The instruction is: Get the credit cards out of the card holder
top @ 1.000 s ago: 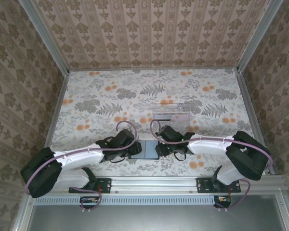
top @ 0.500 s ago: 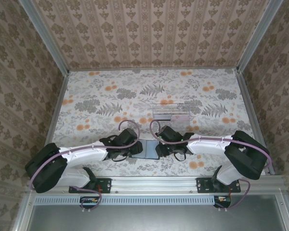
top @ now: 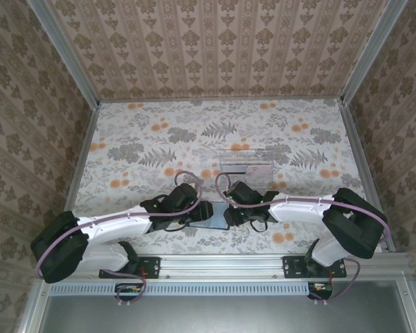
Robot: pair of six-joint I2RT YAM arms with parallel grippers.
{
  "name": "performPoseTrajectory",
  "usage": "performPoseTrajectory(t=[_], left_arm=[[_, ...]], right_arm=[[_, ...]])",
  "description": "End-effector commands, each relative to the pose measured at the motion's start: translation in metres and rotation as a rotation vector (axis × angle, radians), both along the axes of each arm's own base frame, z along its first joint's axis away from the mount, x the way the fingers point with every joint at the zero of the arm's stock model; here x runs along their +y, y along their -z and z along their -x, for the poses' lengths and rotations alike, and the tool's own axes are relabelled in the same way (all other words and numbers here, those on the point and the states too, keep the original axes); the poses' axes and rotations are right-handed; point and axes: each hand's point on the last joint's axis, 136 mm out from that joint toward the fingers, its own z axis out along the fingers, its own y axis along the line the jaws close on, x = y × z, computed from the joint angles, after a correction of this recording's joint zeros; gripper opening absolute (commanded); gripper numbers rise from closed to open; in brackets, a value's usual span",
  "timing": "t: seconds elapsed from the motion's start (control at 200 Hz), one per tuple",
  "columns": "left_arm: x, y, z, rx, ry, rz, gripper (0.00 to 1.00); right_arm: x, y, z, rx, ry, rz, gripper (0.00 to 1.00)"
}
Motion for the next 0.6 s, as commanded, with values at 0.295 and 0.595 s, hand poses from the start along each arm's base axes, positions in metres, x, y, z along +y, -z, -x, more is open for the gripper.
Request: performPoseTrajectory(t=[0.295,0.595], left_arm=[[-0.044,-0.033,0.007,-0.073,0.158,0.117,0.53],[-0.046,-0.029,0.010,-0.074,0.176,0.085,0.50]], right_arm=[[-0.008,0.011,0.001,0.015,0.032,0.060,0.35],[-0.027,-0.001,-0.012,-0.034,0.138,0.054,0.34]])
